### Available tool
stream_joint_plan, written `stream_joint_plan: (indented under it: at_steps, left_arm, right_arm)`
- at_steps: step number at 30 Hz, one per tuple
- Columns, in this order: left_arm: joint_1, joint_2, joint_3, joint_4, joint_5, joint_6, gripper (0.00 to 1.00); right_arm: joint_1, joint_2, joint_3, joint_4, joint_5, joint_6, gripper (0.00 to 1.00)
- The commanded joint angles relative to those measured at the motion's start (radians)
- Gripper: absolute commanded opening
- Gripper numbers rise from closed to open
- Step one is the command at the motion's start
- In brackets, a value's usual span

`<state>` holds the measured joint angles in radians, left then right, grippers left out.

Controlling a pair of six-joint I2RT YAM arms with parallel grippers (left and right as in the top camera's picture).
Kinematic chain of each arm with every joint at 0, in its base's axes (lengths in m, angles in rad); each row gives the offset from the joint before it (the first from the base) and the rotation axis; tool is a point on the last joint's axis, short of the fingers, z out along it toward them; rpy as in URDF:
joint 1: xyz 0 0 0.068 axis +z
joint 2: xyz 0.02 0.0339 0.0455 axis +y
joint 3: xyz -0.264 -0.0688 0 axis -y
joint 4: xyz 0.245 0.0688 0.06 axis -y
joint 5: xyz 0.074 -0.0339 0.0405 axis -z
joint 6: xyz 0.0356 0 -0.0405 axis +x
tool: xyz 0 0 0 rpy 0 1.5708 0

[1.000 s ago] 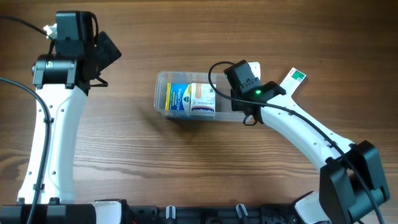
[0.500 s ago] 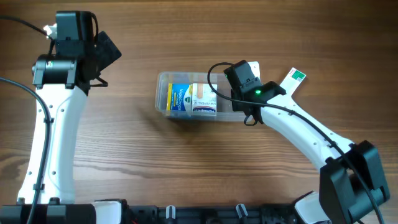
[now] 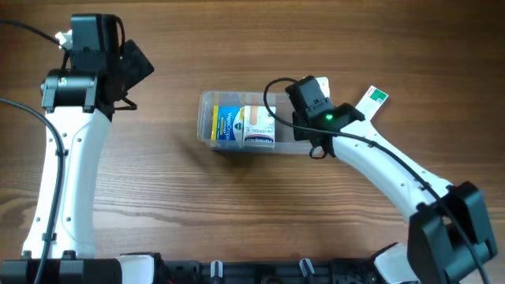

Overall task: Pack container
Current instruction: 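Lower the bottle into the container, open and withdraw the right gripper, then grasp the dark green Zam-Buk tin with the right gripper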

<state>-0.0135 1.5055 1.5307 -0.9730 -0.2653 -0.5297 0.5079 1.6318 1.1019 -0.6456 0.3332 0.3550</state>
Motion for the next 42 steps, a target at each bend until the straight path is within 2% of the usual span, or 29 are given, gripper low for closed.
stream_joint_plan:
  at_steps: [1,8,9,10,13,15,19,24,26,29,33,36,40,42]
  left_arm:
    - [0.005,0.004,0.006,0.002,-0.016,0.001,1.00]
    - [0.005,0.004,0.006,0.002,-0.016,0.001,1.00]
    - [0.005,0.004,0.006,0.002,-0.016,0.001,1.00]
    - [0.005,0.004,0.006,0.002,-0.016,0.001,1.00]
    - [0.005,0.004,0.006,0.002,-0.016,0.001,1.00]
    - [0.005,0.004,0.006,0.002,-0.016,0.001,1.00]
    - [0.005,0.004,0.006,0.002,-0.016,0.001,1.00]
    - [0.005,0.004,0.006,0.002,-0.016,0.001,1.00]
    - [0.005,0.004,0.006,0.002,-0.016,0.001,1.00]
    - [0.005,0.004,0.006,0.002,-0.016,0.001,1.00]
    - [0.005,0.004,0.006,0.002,-0.016,0.001,1.00]
    - [0.005,0.004,0.006,0.002,-0.016,0.001,1.00]
    - [0.005,0.004,0.006,0.002,-0.016,0.001,1.00]
    - [0.005,0.004,0.006,0.002,-0.016,0.001,1.00]
  right_arm:
    - [0.003,-0.075,0.039,0.004,-0.019,0.015,0.50]
    - [0.003,-0.204,0.042,-0.001,0.029,0.015,0.56]
    - [0.003,-0.244,0.042,-0.010,0.079,0.031,0.66]
    - [0.003,-0.262,0.042,-0.023,0.110,0.063,0.71]
    - [-0.006,-0.318,0.042,-0.098,0.189,0.180,0.74]
    - [-0.038,-0.365,0.042,-0.170,0.212,0.270,0.74]
    - [-0.134,-0.420,0.042,-0.295,0.201,0.372,0.81]
    - [-0.267,-0.410,0.040,-0.425,0.116,0.438,0.84]
    - [-0.336,-0.395,0.020,-0.422,0.042,0.438,0.84]
    - [-0.393,-0.359,0.000,-0.381,-0.021,0.392,0.85]
    - [-0.411,-0.281,-0.001,-0.363,-0.021,0.249,0.99]
    - [-0.411,-0.225,-0.001,-0.361,-0.025,0.176,1.00]
    - [-0.411,-0.159,-0.001,-0.302,-0.126,-0.040,1.00]
    - [-0.411,-0.148,-0.001,-0.278,-0.174,-0.069,1.00]
